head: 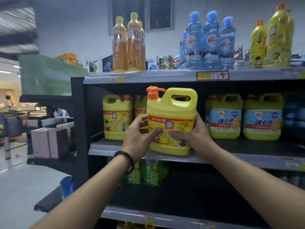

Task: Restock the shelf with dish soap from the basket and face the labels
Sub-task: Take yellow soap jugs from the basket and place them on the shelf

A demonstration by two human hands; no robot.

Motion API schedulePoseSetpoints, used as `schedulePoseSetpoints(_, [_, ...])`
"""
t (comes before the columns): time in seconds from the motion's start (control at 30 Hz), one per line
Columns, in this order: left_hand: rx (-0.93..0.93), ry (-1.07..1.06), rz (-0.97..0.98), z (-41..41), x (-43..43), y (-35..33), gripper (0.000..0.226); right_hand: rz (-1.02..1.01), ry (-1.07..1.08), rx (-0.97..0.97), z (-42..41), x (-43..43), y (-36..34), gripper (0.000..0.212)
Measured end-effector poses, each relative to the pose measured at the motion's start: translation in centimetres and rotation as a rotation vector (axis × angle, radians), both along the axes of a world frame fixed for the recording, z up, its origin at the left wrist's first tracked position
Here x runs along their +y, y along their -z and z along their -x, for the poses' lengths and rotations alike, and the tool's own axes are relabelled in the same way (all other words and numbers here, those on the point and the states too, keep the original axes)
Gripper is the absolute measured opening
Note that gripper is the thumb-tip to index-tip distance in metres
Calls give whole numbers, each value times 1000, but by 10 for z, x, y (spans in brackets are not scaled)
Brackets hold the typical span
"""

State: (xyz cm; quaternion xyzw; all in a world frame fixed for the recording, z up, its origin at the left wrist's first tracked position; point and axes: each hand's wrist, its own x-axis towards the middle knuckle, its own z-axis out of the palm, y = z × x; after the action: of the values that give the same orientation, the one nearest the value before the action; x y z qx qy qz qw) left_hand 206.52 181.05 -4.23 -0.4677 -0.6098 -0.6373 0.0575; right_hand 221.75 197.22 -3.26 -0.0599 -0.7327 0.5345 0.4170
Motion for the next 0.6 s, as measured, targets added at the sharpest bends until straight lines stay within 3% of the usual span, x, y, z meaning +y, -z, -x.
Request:
schedulePoseSetpoints(0.13, [50, -52, -25, 35, 20, -16, 64, 22, 0, 49, 50, 17, -15, 86])
schedulePoseSetpoints(0.3, [-45, -18, 7, 64, 35, 0, 69, 33, -38, 44, 94, 33, 5, 83])
schedulePoseSetpoints(0.6, [86, -203, 196, 81, 53, 17, 80, 14, -39, -182, 143, 75, 4, 83])
